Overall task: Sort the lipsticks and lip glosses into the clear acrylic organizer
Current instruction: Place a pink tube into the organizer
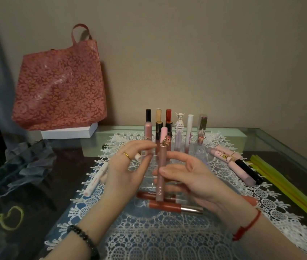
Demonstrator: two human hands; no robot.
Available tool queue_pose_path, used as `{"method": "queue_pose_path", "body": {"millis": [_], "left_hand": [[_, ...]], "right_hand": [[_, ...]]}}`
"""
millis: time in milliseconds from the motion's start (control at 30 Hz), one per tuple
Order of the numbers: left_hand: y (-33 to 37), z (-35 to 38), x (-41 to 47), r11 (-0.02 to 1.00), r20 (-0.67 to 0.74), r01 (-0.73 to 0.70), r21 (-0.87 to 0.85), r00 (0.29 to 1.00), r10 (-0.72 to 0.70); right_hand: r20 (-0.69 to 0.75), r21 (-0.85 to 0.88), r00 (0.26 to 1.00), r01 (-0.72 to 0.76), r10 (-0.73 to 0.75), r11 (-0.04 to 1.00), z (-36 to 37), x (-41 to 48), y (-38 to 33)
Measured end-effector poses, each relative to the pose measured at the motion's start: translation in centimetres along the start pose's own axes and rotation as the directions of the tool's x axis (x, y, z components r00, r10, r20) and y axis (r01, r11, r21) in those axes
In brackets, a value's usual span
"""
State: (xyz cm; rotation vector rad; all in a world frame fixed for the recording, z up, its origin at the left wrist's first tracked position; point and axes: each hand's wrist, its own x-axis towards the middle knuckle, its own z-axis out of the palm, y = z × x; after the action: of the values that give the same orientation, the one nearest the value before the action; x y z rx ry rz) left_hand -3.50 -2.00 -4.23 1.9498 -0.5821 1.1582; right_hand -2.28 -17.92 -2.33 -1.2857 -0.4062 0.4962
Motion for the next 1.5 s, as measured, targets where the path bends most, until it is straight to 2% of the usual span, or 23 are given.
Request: {"method": "queue_pose_path", "body": {"millis": [33,100,167,300,400,533,700,800,867,967,1133,1233,1500], "left_hand": [[0.2,0.2,0.1,0.989,-0.017,0.109,-0.099,0.994,-0.111],[0.7,0.5,0.4,0.915,0.039,0.296,-0.274,0.954,-0.297],[1.0,0.9,0.7,0.846,0.125,0.391,-0.363,0.920,-0.371],[1.5,1.6,1.3,0.820,0.168,0.428,-0.379,0.904,-0.394],[1.7,2.0,1.7,0.803,0.179,0.435,-0.408,0.900,-0.397],[1.5,1.7,1.8,0.801,0.159,0.431,-0.416,0.902,-0.402],[-0.3,-0.2,1.6,0.849,-0.035,0.402,-0.343,0.897,-0.440],[-2.2,-1.2,1.1,0.865,-0.070,0.441,-0.238,0.881,-0.468],[-3.3,-1.4,0.5,0.857,-0.018,0.490,-0.159,0.867,-0.499],[-4.2,-1.3,-0.4,0.838,0.132,0.546,-0.011,0.831,-0.540],[-4.3,-0.6,-1.2,0.844,0.279,0.524,0.112,0.799,-0.533],[-4.4,-0.3,-1.5,0.847,0.306,0.498,0.186,0.790,-0.531],[-4.3,-0.3,-1.5,0.843,0.317,0.495,0.210,0.782,-0.537]], "right_hand": [[-0.038,-0.079,0.999,0.030,-0.034,0.996,-0.1,0.0,-0.1],[-0.101,-0.236,0.988,0.092,-0.119,0.967,-0.4,-0.2,-0.2],[-0.135,-0.350,0.971,0.139,-0.196,0.927,-0.5,-0.3,-0.2],[-0.158,-0.528,0.929,0.207,-0.335,0.823,-0.7,-0.3,-0.1],[-0.157,-0.553,0.898,0.266,-0.412,0.790,-0.9,0.0,-0.2],[-0.204,-0.629,0.849,0.269,-0.488,0.730,-1.4,0.6,-1.2],[-0.312,-0.608,0.751,0.312,-0.582,0.730,-3.6,2.0,-3.6],[-0.321,-0.634,0.731,0.307,-0.602,0.710,-4.4,3.1,-4.0],[-0.319,-0.654,0.732,0.290,-0.602,0.699,-4.6,3.9,-3.7],[-0.323,-0.683,0.740,0.249,-0.590,0.687,-4.9,5.0,-2.8],[-0.338,-0.723,0.754,0.175,-0.563,0.668,-5.2,5.9,-0.9],[-0.326,-0.750,0.747,0.169,-0.580,0.639,-5.4,6.0,-0.3],[-0.308,-0.766,0.756,0.162,-0.577,0.622,-5.2,6.1,0.4]]}}
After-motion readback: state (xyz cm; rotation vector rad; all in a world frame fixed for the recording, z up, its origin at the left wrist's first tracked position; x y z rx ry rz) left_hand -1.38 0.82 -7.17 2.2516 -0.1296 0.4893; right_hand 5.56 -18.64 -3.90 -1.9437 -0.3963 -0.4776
